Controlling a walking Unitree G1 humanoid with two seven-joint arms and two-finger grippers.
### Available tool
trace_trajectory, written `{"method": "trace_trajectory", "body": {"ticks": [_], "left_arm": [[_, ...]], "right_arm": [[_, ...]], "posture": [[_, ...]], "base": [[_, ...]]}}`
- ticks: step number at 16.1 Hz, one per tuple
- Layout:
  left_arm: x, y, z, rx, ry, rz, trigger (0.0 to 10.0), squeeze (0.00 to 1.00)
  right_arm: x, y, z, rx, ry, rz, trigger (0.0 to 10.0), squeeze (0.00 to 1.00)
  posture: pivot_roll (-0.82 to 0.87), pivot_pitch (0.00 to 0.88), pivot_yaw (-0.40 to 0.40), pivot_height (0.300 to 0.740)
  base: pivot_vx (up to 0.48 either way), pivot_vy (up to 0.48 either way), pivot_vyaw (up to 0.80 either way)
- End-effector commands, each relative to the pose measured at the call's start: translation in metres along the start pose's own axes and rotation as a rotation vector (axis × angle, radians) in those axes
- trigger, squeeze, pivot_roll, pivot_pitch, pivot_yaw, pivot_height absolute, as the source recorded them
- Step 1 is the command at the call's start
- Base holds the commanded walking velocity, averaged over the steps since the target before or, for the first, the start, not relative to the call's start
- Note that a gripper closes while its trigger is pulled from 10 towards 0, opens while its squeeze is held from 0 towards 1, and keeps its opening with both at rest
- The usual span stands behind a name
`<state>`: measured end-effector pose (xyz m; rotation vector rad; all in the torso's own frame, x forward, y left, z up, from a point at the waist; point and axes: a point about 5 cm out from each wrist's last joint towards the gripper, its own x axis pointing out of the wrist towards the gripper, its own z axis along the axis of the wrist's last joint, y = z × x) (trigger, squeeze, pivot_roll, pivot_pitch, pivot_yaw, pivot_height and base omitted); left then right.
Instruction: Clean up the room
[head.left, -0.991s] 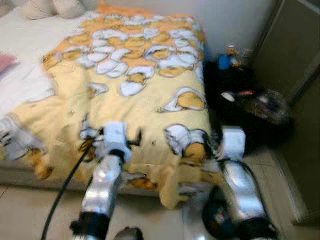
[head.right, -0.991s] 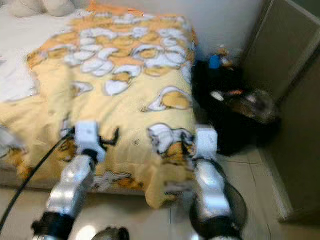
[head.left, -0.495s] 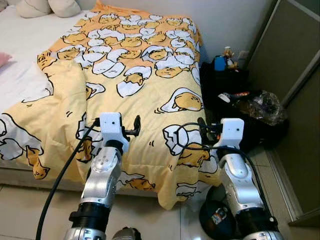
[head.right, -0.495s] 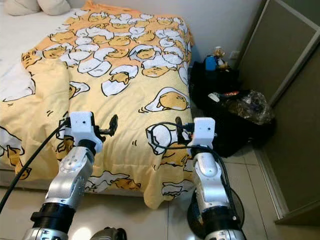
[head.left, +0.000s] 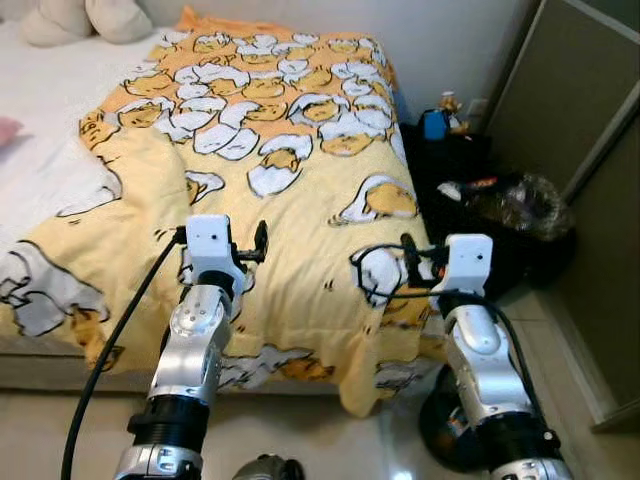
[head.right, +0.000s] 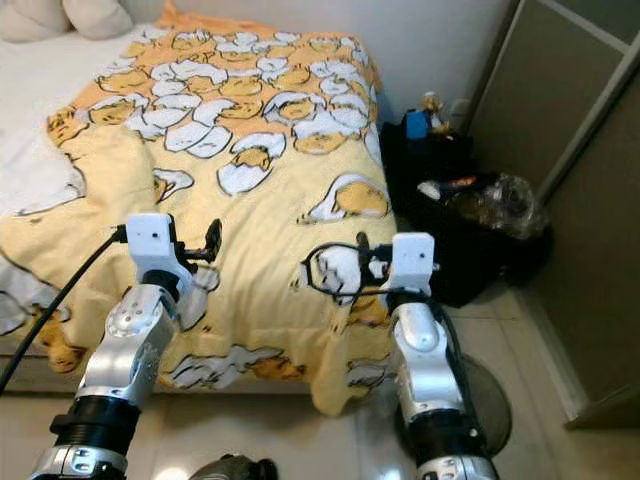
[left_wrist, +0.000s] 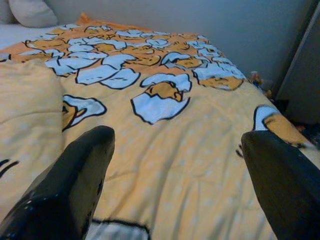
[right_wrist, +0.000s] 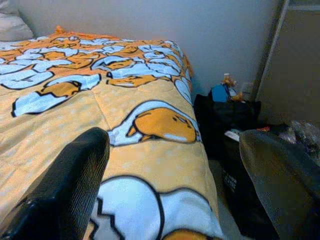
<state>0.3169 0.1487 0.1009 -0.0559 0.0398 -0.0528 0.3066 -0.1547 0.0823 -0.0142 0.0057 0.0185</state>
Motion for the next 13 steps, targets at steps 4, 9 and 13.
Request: {"method": "trace_trajectory", "body": {"ticks": [4, 9, 13], "left_arm": [[-0.001, 0.007, -0.004, 0.024, 0.018, 0.038, 10.0, 0.00], [-0.001, 0.006, -0.003, 0.020, 0.003, 0.044, 10.0, 0.00], [0.000, 0.005, -0.004, 0.030, 0.006, 0.037, 10.0, 0.00]], "right_arm": [[0.006, 0.009, 0.003, 0.050, -0.010, 0.022, 10.0, 0.00], [0.009, 0.009, 0.003, 0.046, 0.011, 0.047, 10.0, 0.00], [0.010, 0.005, 0.003, 0.043, 0.009, 0.031, 10.0, 0.00]], "posture": [[0.04, 0.000, 0.018, 0.740], [0.03, 0.000, 0.015, 0.740], [0.02, 0.000, 0.016, 0.740]], "base": [[0.000, 0.480, 0.00], [0.000, 0.480, 0.40], [0.000, 0.480, 0.73]]}}
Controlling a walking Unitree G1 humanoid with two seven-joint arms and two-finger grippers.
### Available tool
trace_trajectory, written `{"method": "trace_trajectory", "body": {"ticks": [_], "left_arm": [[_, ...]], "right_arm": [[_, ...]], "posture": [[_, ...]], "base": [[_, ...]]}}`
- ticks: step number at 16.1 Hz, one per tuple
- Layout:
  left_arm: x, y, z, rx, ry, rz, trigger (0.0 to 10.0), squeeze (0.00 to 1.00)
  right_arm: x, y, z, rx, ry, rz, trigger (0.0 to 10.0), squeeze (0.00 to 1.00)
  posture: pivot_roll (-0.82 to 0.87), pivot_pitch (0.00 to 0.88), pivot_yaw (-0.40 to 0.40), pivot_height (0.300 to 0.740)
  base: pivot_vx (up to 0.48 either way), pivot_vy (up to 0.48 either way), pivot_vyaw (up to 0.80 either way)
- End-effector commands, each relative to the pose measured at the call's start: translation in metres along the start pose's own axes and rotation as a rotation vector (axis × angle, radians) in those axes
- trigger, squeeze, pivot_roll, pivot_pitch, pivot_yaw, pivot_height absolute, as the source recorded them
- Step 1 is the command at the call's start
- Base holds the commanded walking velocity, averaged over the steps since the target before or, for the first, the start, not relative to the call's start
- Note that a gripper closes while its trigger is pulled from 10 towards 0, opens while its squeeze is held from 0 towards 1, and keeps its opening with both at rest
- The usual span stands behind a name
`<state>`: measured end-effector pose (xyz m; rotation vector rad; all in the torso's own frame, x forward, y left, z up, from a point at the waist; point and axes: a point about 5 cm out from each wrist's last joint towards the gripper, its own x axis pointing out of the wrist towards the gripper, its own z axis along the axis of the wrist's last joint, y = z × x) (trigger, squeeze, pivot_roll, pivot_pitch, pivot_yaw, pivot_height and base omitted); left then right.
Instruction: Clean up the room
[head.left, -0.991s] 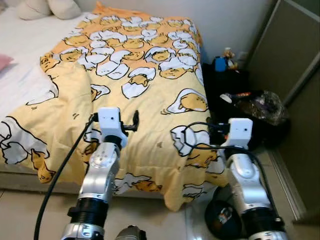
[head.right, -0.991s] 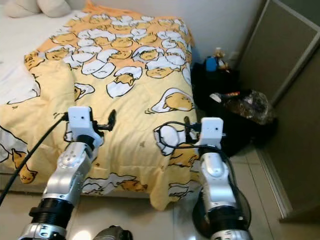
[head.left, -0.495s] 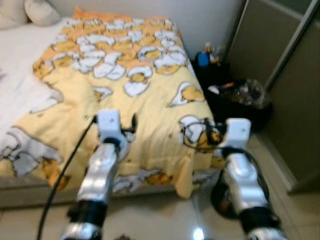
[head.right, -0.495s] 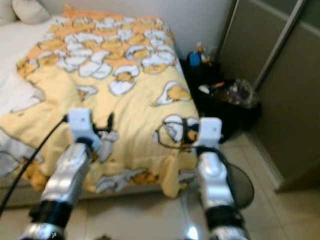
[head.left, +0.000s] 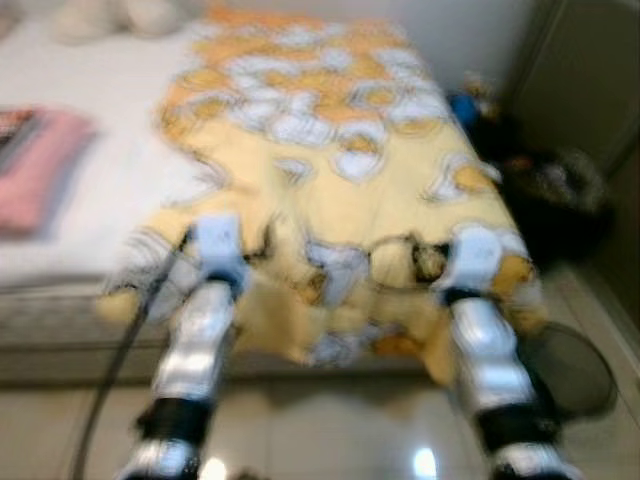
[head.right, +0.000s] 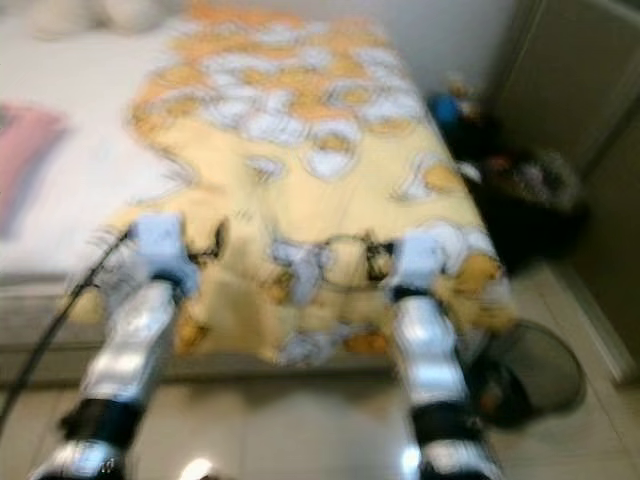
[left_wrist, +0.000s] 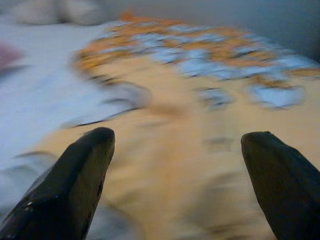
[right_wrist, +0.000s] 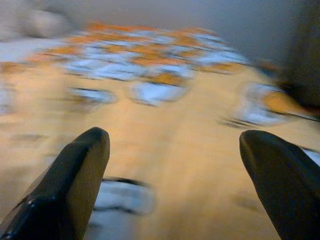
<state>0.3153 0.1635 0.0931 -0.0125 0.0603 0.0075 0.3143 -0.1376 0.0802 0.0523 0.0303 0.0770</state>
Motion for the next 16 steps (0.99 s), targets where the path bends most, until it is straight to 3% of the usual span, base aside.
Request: {"method": "trace_trajectory", "body": {"ticks": [1, 10, 13, 16], "left_arm": [[0.002, -0.010, 0.004, -0.004, -0.016, -0.029, 10.0, 0.00], [0.007, -0.006, 0.005, 0.009, -0.020, -0.014, 10.0, 0.00], [0.012, -0.006, 0.007, 0.069, -0.014, -0.064, 10.0, 0.00], [0.014, -0.011, 0.007, 0.062, -0.014, -0.081, 10.0, 0.00]], "right_arm": [[0.000, -0.011, 0.004, -0.026, -0.015, -0.024, 10.0, 0.00], [0.000, -0.007, 0.000, -0.028, -0.002, 0.001, 10.0, 0.00], [0.001, -0.009, 0.001, -0.039, -0.005, -0.017, 10.0, 0.00], [-0.001, -0.008, -0.001, -0.058, -0.008, -0.018, 10.0, 0.00]], "posture": [[0.03, 0.000, 0.014, 0.740], [0.04, 0.000, -0.006, 0.740], [0.04, 0.000, -0.006, 0.740], [0.03, 0.000, -0.001, 0.740]], "base": [[0.000, 0.480, 0.00], [0.000, 0.480, 0.00], [0.000, 0.477, -0.51], [0.109, 0.000, 0.00]]}}
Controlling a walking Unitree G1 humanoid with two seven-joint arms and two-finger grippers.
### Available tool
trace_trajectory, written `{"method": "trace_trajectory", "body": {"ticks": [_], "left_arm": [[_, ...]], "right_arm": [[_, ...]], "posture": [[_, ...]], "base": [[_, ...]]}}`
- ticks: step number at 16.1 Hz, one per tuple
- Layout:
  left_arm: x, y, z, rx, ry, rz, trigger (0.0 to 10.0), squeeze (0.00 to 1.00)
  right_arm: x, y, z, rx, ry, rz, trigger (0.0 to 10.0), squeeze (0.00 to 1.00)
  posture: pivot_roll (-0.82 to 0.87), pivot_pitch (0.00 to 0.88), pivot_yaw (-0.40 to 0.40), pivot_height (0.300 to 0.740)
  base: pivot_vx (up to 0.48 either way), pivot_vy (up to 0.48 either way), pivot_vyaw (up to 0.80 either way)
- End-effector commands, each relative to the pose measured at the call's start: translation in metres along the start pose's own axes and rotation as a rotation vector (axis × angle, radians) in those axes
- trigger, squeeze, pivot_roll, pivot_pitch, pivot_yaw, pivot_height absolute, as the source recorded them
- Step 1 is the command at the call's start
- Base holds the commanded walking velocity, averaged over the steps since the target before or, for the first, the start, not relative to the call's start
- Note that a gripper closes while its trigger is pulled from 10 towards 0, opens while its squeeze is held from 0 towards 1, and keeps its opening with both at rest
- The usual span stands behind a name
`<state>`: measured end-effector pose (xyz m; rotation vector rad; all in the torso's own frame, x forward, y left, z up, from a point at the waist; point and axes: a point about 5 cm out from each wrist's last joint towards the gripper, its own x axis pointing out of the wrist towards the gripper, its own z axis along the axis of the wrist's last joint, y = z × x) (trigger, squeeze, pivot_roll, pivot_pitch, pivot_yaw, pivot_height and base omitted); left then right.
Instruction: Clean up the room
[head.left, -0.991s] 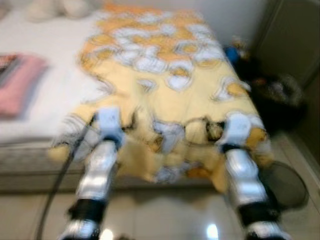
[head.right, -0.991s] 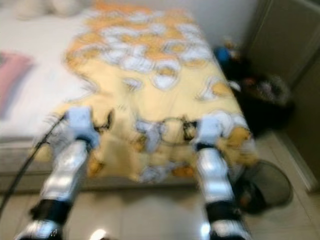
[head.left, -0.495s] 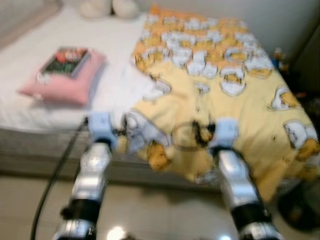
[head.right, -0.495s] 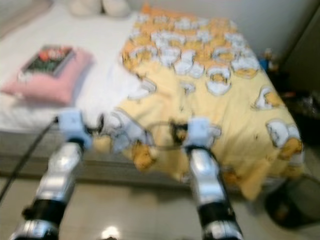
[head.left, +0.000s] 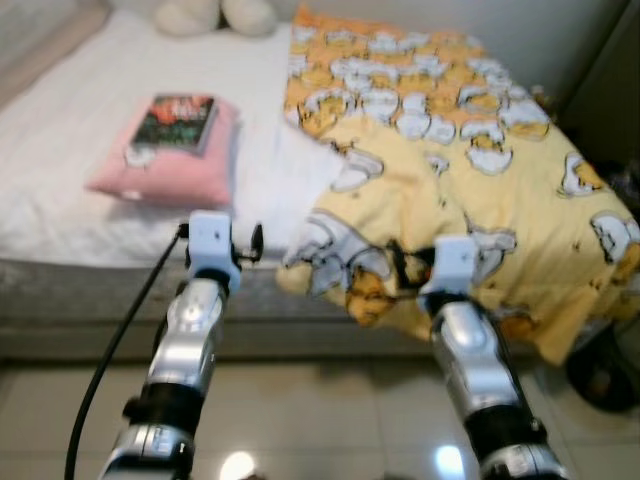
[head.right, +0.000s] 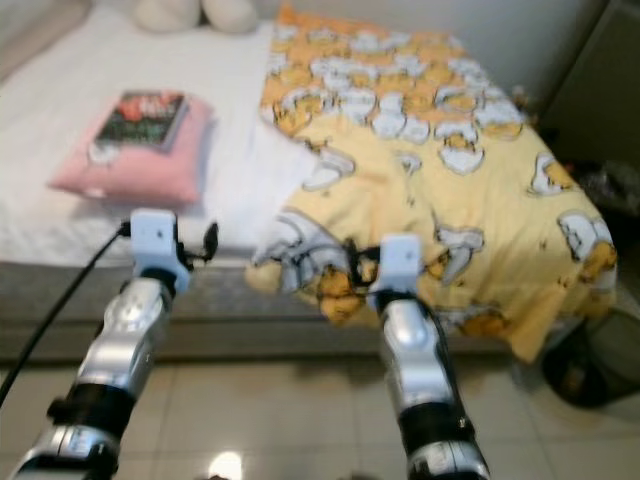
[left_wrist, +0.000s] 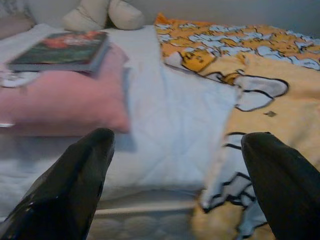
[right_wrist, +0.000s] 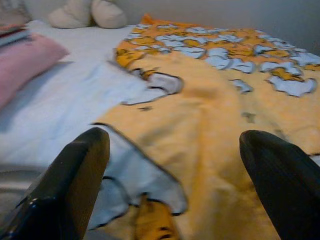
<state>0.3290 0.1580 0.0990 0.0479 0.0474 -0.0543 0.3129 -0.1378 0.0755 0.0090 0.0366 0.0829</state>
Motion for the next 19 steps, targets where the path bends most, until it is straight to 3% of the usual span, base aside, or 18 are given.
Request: {"method": "trace_trajectory", "body": {"ticks": [1, 9, 16, 19], "left_arm": [[0.001, -0.004, 0.000, -0.003, 0.002, -0.001, 10.0, 0.00], [0.002, 0.006, 0.003, -0.020, -0.029, 0.074, 10.0, 0.00], [0.002, 0.003, 0.011, 0.001, -0.068, 0.066, 10.0, 0.00], [0.003, -0.002, 0.016, 0.019, -0.090, 0.051, 10.0, 0.00]], "right_arm": [[0.000, -0.007, 0.004, -0.026, -0.021, -0.017, 10.0, 0.00], [0.005, -0.001, 0.006, -0.034, -0.025, 0.016, 10.0, 0.00], [0.003, -0.005, 0.006, -0.035, -0.029, 0.002, 10.0, 0.00], [0.006, -0.006, 0.018, -0.056, -0.077, 0.002, 10.0, 0.00]], "posture": [[0.03, 0.000, -0.003, 0.740], [0.05, 0.000, -0.012, 0.740], [0.05, 0.000, -0.016, 0.740], [0.05, 0.000, -0.018, 0.740]], "base": [[0.394, 0.274, 0.00], [0.397, 0.269, 0.00], [0.396, 0.269, 0.06], [0.404, 0.260, 0.00]]}}
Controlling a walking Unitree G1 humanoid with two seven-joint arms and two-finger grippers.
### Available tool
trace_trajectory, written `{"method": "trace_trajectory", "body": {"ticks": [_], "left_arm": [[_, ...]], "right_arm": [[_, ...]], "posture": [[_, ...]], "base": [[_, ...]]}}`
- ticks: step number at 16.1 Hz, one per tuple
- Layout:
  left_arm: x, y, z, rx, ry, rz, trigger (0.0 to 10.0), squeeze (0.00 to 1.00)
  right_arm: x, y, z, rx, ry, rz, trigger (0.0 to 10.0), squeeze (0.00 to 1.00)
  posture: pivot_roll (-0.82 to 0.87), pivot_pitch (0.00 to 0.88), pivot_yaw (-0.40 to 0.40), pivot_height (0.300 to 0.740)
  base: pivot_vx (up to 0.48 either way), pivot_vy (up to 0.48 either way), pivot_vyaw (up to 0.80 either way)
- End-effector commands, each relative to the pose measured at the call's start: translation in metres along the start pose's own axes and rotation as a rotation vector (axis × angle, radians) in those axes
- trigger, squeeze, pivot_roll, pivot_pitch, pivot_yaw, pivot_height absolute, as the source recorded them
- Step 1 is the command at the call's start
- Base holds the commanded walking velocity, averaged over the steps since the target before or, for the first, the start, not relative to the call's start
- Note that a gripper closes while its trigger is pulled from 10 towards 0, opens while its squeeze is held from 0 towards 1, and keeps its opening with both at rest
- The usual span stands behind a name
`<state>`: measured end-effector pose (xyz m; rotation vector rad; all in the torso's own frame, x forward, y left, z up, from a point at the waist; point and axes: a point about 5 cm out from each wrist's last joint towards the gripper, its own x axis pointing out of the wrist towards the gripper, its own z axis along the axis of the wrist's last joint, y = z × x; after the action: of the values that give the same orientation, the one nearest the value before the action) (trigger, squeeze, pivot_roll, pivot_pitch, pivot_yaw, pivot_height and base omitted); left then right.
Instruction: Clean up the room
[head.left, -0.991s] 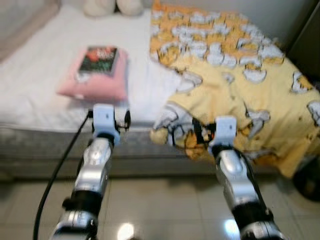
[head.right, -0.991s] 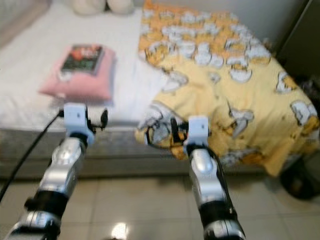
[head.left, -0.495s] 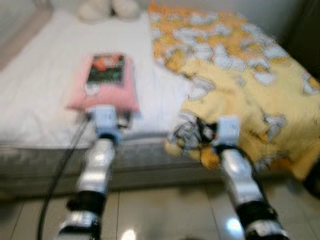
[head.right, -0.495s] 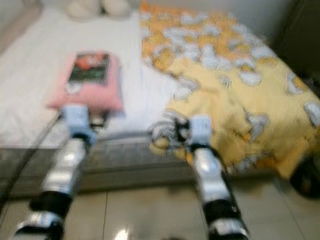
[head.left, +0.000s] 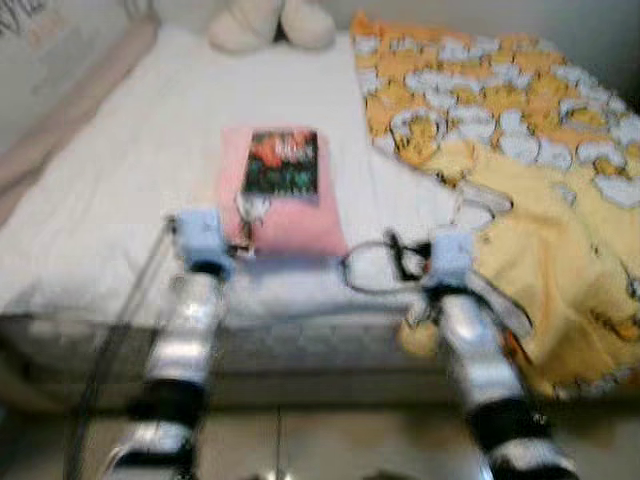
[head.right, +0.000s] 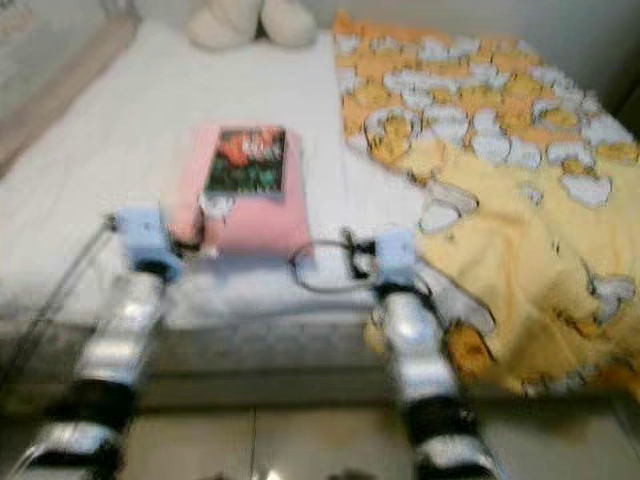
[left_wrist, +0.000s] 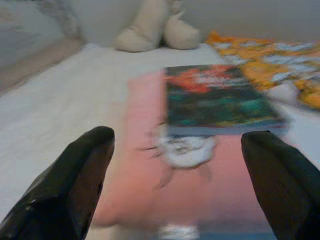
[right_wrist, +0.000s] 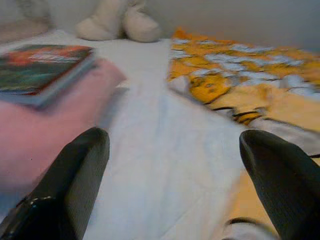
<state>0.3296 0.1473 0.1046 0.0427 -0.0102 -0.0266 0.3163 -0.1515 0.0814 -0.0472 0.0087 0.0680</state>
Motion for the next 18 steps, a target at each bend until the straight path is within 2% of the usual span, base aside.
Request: {"method": "trace_trajectory", "body": {"ticks": [1, 2, 4, 6, 11, 14, 15, 18], "left_arm": [[0.004, 0.007, 0.014, 0.026, -0.057, 0.013, 10.0, 0.00], [0.005, 0.003, 0.022, 0.084, -0.110, -0.004, 10.0, 0.00], [0.007, -0.002, 0.022, 0.069, -0.088, -0.019, 10.0, 0.00], [0.008, -0.001, 0.019, -0.003, -0.069, 0.001, 10.0, 0.00], [0.011, -0.001, 0.018, 0.016, -0.054, 0.010, 10.0, 0.00], [0.018, 0.004, 0.012, 0.076, 0.015, 0.055, 10.0, 0.00], [0.021, 0.013, 0.017, 0.028, 0.000, 0.087, 10.0, 0.00], [0.021, 0.017, 0.020, 0.020, -0.013, 0.080, 10.0, 0.00]], "right_arm": [[0.009, 0.005, 0.022, -0.005, -0.089, 0.013, 10.0, 0.00], [0.012, 0.002, 0.031, -0.006, -0.118, 0.006, 10.0, 0.00], [0.015, -0.001, 0.039, -0.004, -0.145, -0.006, 10.0, 0.00], [0.014, -0.002, 0.039, -0.001, -0.144, -0.013, 10.0, 0.00], [0.010, -0.001, 0.033, 0.002, -0.119, -0.019, 10.0, 0.00], [0.009, -0.002, 0.031, 0.003, -0.106, -0.017, 10.0, 0.00], [0.008, -0.001, 0.029, 0.003, -0.096, -0.013, 10.0, 0.00], [0.006, 0.000, 0.027, 0.003, -0.085, -0.002, 10.0, 0.00]], "posture": [[0.05, 0.000, -0.019, 0.740], [0.05, 0.000, -0.019, 0.740], [0.05, 0.000, -0.018, 0.740], [0.04, 0.000, -0.018, 0.740], [0.03, 0.000, -0.012, 0.740], [0.03, 0.000, -0.011, 0.740], [0.03, 0.000, -0.010, 0.740], [0.02, 0.000, -0.013, 0.740]], "base": [[0.409, 0.255, 0.00], [0.000, 0.000, 0.00], [0.000, 0.000, 0.00], [0.302, -0.369, 0.00], [0.327, -0.348, 0.00], [0.223, -0.227, 0.00], [0.000, 0.000, 0.00], [0.154, 0.000, 0.00]]}}
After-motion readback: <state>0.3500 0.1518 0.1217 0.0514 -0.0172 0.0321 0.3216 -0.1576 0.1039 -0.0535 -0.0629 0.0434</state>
